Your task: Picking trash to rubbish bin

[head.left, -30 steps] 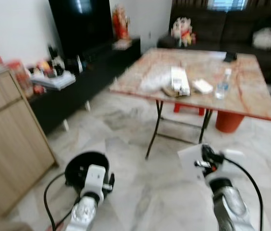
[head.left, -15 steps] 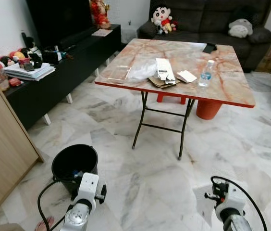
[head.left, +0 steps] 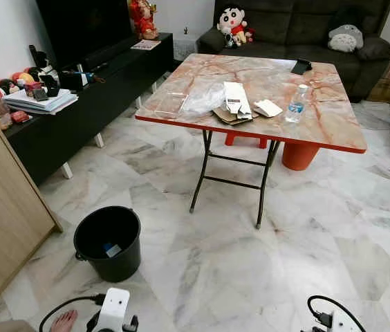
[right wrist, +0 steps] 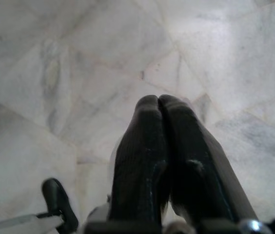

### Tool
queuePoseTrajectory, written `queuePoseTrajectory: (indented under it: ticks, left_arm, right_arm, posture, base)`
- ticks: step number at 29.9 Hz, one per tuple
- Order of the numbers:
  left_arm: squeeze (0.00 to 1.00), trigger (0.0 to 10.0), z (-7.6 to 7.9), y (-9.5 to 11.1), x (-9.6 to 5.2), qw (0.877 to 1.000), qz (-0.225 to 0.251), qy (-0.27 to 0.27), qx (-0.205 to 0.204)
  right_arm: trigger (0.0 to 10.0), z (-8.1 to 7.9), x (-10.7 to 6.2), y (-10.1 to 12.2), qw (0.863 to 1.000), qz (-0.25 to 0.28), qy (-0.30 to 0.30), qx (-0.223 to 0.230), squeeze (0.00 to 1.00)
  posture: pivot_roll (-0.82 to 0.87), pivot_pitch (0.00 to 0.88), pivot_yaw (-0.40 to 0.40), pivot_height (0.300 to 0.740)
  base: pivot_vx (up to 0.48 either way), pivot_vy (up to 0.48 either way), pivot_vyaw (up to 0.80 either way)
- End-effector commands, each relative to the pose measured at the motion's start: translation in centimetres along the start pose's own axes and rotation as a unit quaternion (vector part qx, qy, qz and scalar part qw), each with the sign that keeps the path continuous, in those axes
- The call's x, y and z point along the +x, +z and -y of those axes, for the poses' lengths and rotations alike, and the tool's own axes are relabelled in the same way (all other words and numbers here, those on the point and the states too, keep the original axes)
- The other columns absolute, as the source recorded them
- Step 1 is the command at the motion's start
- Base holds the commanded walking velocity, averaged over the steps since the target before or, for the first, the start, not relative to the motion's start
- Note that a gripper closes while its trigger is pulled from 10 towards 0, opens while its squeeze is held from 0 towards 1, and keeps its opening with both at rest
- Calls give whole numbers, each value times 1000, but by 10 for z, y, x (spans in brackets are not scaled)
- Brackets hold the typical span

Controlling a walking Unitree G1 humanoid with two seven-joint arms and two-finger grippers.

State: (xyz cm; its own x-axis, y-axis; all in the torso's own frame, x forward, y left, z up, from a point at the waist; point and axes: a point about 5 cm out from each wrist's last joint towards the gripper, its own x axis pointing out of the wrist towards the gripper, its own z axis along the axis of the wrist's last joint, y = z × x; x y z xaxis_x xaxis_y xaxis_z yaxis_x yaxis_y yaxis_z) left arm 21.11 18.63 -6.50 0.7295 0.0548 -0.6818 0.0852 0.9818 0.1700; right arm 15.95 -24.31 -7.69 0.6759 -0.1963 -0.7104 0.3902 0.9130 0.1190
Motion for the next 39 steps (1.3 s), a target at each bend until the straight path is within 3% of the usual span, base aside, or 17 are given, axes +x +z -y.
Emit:
queuePoseTrajectory:
  ticks: [1, 15, 24, 39]
  left_arm:
    - [0, 10000, -4, -7, -2, 1000, -16, 7, -2]
    - [0, 10000, -2, -9, -3, 1000, -14, 6, -5]
    - [0, 10000, -6, -10, -3, 1000, -13, 13, -8]
    - [0, 10000, 4, -10, -3, 1000, -10, 13, -26]
  right_arm:
    - [10000, -2, 2, 5, 1000, 11, 2, -1, 0]
    - [10000, -2, 4, 11, 1000, 23, 1, -4, 0]
    - [10000, -8, 5, 13, 1000, 25, 11, -2, 0]
    - [10000, -1, 6, 17, 1000, 20, 7, -5, 0]
  posture:
    - [47, 31, -8, 740]
    - [53, 49, -14, 740]
    - [59, 59, -14, 740]
    - [54, 51, -45, 740]
  base:
    - [311, 0, 800]
    - [316, 0, 747]
    - [315, 0, 0]
    - [315, 0, 0]
